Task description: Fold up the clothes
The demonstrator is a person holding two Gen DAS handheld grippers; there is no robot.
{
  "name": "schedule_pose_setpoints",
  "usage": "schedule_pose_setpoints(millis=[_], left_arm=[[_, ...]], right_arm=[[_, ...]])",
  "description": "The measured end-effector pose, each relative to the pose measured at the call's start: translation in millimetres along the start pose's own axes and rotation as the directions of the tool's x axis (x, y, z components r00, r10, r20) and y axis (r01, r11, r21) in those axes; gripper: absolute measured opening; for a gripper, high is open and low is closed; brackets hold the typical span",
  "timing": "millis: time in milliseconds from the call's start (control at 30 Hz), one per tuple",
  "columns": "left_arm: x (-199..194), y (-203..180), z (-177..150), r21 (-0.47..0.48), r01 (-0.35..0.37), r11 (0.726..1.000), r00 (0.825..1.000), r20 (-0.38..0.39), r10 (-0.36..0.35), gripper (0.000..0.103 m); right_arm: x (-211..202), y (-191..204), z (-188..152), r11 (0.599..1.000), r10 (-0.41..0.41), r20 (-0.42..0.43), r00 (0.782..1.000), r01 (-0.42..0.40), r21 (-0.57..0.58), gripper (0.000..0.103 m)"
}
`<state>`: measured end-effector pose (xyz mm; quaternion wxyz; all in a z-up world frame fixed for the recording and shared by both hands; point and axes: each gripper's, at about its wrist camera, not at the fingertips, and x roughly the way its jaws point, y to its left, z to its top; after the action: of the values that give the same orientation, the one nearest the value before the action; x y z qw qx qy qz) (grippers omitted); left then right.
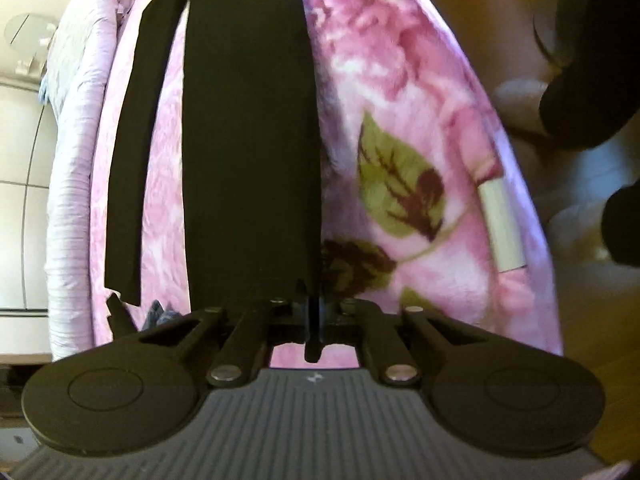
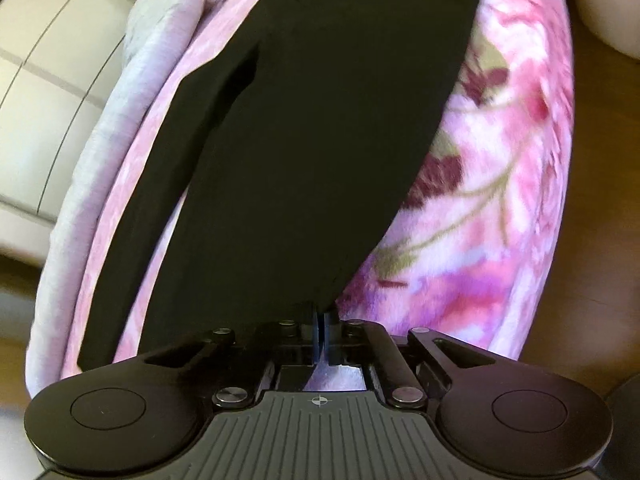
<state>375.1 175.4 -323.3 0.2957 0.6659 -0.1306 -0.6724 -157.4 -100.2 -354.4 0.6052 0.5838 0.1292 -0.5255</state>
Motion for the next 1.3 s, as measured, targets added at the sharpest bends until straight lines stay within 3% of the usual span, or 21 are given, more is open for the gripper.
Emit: schedule_pose_setpoints(millis=[100, 267, 333, 433, 500, 600, 767, 867, 933, 1033, 1100, 1133, 1200, 1300], left_arm=[[-11, -8, 1, 0.021, 0.036, 0.999, 0.999, 0.023, -0.037, 0.002], [4, -24, 3, 0.043, 0.080, 0.996, 0.996, -0.047, -0.078, 0.007], [1, -22, -2, 0.030, 0.107, 0.994, 0.992, -0.065, -0.105, 0.006], [-13, -12, -12, -0.056, 0.162, 0.985, 0.981, -0.099, -0.167, 0.021], [-24, -1, -20, -0.147, 0.183, 0.972, 0.972, -0.121, -0.201, 0.023], [-42, 15, -31, -0.275, 0.187, 0.943, 0.962, -0.143, -0.233, 0.027], [-69, 37, -32, -0.410, 0.142, 0.901, 0.966, -0.139, -0.216, 0.030], [-86, 62, -28, -0.505, 0.109, 0.856, 0.977, -0.104, -0.186, 0.038], [-98, 85, -24, -0.577, 0.086, 0.812, 0.986, -0.065, -0.151, 0.041], [-113, 122, -16, -0.679, 0.075, 0.730, 0.994, -0.003, -0.105, 0.046], [-121, 145, -10, -0.731, 0.071, 0.679, 0.997, 0.032, -0.071, 0.066], [-125, 155, -7, -0.749, 0.068, 0.659, 0.998, 0.042, -0.055, 0.067], [-132, 173, 1, -0.777, 0.063, 0.626, 0.998, 0.055, -0.032, 0.067], [-142, 193, 10, -0.810, 0.075, 0.581, 0.997, 0.081, -0.016, 0.068]], right_arm=[[-4, 1, 0, 0.999, -0.023, -0.024, 0.999, 0.022, -0.042, 0.001], [-8, 0, -3, 0.993, -0.071, -0.056, 0.996, 0.065, -0.099, 0.001], [-9, -1, -4, 0.989, -0.090, -0.068, 0.994, 0.081, -0.123, 0.013], [-19, 7, -13, 0.977, -0.134, -0.075, 0.988, 0.119, -0.179, 0.037], [-34, 17, -24, 0.962, -0.167, -0.074, 0.983, 0.146, -0.233, 0.045], [-58, 40, -42, 0.950, -0.169, -0.062, 0.984, 0.146, -0.275, 0.047], [-109, 81, -67, 0.931, -0.184, 0.009, 0.983, 0.177, -0.319, 0.049], [-147, 100, -80, 0.884, -0.259, 0.077, 0.963, 0.268, -0.384, 0.062], [-171, 117, -92, 0.832, -0.290, 0.135, 0.947, 0.319, -0.454, 0.076], [-201, 143, -108, 0.732, -0.303, 0.214, 0.929, 0.371, -0.571, 0.080], [-219, 158, -117, 0.662, -0.308, 0.259, 0.916, 0.401, -0.633, 0.082], [-226, 165, -121, 0.633, -0.314, 0.272, 0.910, 0.414, -0.654, 0.082], [-239, 177, -130, 0.598, -0.323, 0.285, 0.902, 0.428, -0.677, 0.083], [-264, 190, -144, 0.600, -0.314, 0.288, 0.905, 0.424, -0.679, 0.083]])
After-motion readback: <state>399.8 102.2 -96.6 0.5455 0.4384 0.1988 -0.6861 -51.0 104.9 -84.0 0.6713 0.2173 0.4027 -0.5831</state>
